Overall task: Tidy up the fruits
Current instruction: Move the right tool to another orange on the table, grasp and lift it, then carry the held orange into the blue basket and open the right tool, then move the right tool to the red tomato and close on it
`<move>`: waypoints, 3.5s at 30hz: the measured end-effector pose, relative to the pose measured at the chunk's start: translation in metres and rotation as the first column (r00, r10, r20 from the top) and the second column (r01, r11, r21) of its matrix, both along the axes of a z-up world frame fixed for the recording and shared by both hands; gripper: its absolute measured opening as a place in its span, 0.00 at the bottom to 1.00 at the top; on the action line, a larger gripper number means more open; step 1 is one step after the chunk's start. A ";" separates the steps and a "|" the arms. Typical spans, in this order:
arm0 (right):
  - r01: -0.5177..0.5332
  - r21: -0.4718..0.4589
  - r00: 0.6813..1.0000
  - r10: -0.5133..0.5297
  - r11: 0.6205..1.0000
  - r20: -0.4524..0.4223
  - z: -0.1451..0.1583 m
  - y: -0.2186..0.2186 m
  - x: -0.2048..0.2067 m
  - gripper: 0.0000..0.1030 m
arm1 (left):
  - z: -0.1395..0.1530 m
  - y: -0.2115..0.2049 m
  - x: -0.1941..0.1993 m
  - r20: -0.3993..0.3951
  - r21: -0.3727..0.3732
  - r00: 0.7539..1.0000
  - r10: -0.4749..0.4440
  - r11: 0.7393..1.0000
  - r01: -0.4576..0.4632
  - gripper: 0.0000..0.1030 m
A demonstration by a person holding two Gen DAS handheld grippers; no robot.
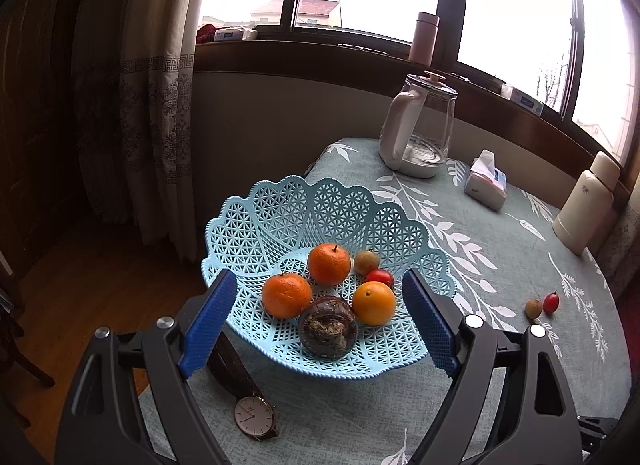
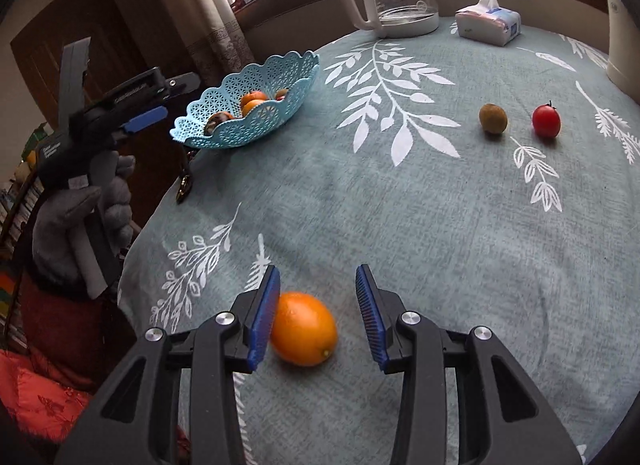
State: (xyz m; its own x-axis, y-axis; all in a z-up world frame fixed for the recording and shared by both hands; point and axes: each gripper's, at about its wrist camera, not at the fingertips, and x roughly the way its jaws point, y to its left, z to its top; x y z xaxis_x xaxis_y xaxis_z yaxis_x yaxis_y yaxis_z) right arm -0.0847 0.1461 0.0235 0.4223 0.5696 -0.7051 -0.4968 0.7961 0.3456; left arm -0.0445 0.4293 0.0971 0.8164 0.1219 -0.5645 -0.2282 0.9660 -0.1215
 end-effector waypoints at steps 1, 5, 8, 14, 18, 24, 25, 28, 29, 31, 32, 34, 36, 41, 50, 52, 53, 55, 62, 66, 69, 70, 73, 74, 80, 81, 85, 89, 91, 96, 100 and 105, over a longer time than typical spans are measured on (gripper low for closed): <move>-0.014 -0.002 1.000 0.014 1.000 0.002 -0.001 0.002 -0.004 0.44 | 0.000 -0.001 0.000 0.001 0.002 1.000 -0.004 1.000 0.004 0.83; -0.064 -0.019 0.998 0.064 0.998 -0.006 -0.003 0.011 -0.016 0.46 | 0.003 -0.003 -0.003 0.008 0.005 1.000 -0.007 1.000 0.007 0.83; -0.092 -0.060 0.996 0.092 0.994 -0.005 -0.006 0.019 -0.023 0.46 | 0.005 -0.002 -0.004 0.015 0.002 1.000 -0.003 1.000 0.003 0.83; -0.102 -0.090 0.995 0.103 0.991 -0.004 -0.008 0.021 -0.027 0.38 | 0.004 0.005 -0.004 0.015 -0.008 1.000 0.011 1.000 -0.011 0.83; -0.101 -0.084 0.994 0.104 0.991 0.032 0.003 0.025 -0.019 0.38 | 0.002 0.008 -0.002 0.009 -0.012 1.000 0.018 1.000 -0.018 0.83; -0.058 -0.006 0.985 0.058 0.998 0.163 0.046 0.047 0.023 0.38 | 0.000 0.009 0.001 0.002 -0.009 1.000 0.019 1.000 -0.019 0.83; -0.051 0.003 0.981 0.049 0.999 0.187 0.053 0.054 0.031 0.38 | 0.000 0.009 0.001 0.002 -0.009 1.000 0.019 1.000 -0.019 0.83; -0.040 0.034 0.974 0.032 0.999 0.226 0.068 0.076 0.057 0.38 | 0.000 0.011 0.001 0.002 -0.011 1.000 0.024 1.000 -0.024 0.84; -0.038 0.039 0.972 0.028 0.999 0.234 0.072 0.083 0.066 0.38 | 0.000 0.012 0.001 0.002 -0.014 1.000 0.028 1.000 -0.027 0.84; -0.026 0.029 0.968 0.018 0.999 0.252 0.075 0.100 0.081 0.38 | 0.000 0.016 0.000 0.003 -0.018 0.999 0.037 0.999 -0.036 0.83; -0.024 0.018 0.965 0.019 1.000 0.261 0.075 0.108 0.088 0.38 | 0.000 0.018 0.000 0.004 -0.021 0.999 0.043 0.999 -0.043 0.84; -0.025 -0.008 0.963 0.026 1.000 0.269 0.071 0.124 0.100 0.38 | 0.000 0.024 0.000 0.005 -0.031 0.998 0.056 0.998 -0.056 0.83; -0.008 -0.044 0.962 0.020 0.999 0.273 0.064 0.137 0.111 0.38 | -0.001 0.027 0.000 0.003 -0.038 0.998 0.064 0.997 -0.064 0.83; 0.040 -0.053 0.970 -0.026 0.998 0.240 0.048 0.140 0.128 0.39 | -0.005 0.030 0.002 -0.007 -0.040 0.998 0.064 0.997 -0.065 0.83; 0.094 -0.050 0.955 -0.076 0.994 0.288 0.049 0.111 0.113 0.40 | -0.011 0.025 0.006 -0.026 -0.030 0.998 0.058 0.998 -0.059 0.83; 0.102 -0.049 0.956 -0.085 0.994 0.280 0.046 0.104 0.111 0.40 | -0.012 0.021 0.006 -0.028 -0.024 0.998 0.051 0.998 -0.052 0.83; 0.107 -0.050 0.956 -0.089 0.993 0.278 0.045 0.100 0.109 0.40 | -0.012 0.019 0.007 -0.029 -0.021 0.999 0.046 0.999 -0.047 0.83; 0.116 -0.051 0.957 -0.098 0.992 0.273 0.042 0.094 0.107 0.40 | -0.013 0.015 0.008 -0.032 -0.015 0.999 0.040 0.999 -0.041 0.83; 0.168 -0.052 0.955 -0.149 0.984 0.258 0.037 0.069 0.104 0.40 | -0.013 0.005 0.008 -0.033 -0.011 0.999 0.022 1.000 -0.023 0.83; 0.213 -0.057 0.948 -0.193 0.975 0.251 0.035 0.048 0.104 0.40 | -0.012 0.000 0.009 -0.032 -0.008 0.999 0.015 1.000 -0.015 0.83; 0.249 -0.062 0.942 -0.227 0.967 0.249 0.033 0.031 0.105 0.40 | -0.011 -0.006 0.010 -0.030 -0.001 1.000 0.004 1.000 -0.004 0.83; 0.262 -0.064 0.939 -0.239 0.963 0.247 0.033 0.025 0.107 0.40 | -0.010 -0.008 0.011 -0.029 0.001 1.000 -0.001 1.000 0.001 0.83; 0.304 -0.070 0.929 -0.279 0.950 0.244 0.030 0.005 0.110 0.40 | -0.008 -0.015 0.012 -0.027 0.009 0.999 -0.018 1.000 0.018 0.83; 0.317 -0.072 0.925 -0.292 0.946 0.243 0.029 -0.001 0.111 0.40 | -0.007 -0.018 0.012 -0.027 0.014 0.999 -0.023 1.000 0.023 0.83; 0.415 -0.072 0.892 -0.389 0.907 0.229 0.024 -0.042 0.117 0.40 | -0.006 -0.033 0.015 -0.031 0.028 0.998 -0.050 0.998 0.051 0.83; 0.432 -0.072 0.885 -0.407 0.899 0.227 0.024 -0.048 0.119 0.40 | -0.005 -0.037 0.016 -0.031 0.030 0.998 -0.055 0.998 0.056 0.83; 0.490 -0.082 0.860 -0.466 0.868 0.210 0.022 -0.070 0.125 0.40 | -0.004 -0.051 0.019 -0.032 0.041 0.996 -0.082 0.996 0.083 0.83; 0.505 -0.134 0.858 -0.479 0.852 0.188 0.015 -0.081 0.138 0.40 | -0.003 -0.066 0.022 -0.031 0.050 0.993 -0.114 0.992 0.116 0.83; 0.504 -0.164 0.860 -0.474 0.848 0.192 0.011 -0.083 0.147 0.40 | -0.002 -0.074 0.024 -0.031 0.055 0.991 -0.130 0.990 0.132 0.83; 0.476 -0.178 0.877 -0.449 0.861 0.173 0.006 -0.079 0.167 0.40 | -0.002 -0.091 0.026 -0.035 0.072 0.986 -0.165 0.983 0.168 0.83; 0.461 -0.175 0.886 -0.441 0.870 0.143 0.001 -0.078 0.174 0.38 | -0.002 -0.103 0.027 -0.040 0.084 0.981 -0.187 0.978 0.190 0.83; 0.475 -0.142 0.879 -0.460 0.868 0.129 0.001 -0.085 0.173 0.29 | -0.005 -0.122 0.034 -0.055 0.094 0.973 -0.223 0.969 0.227 0.83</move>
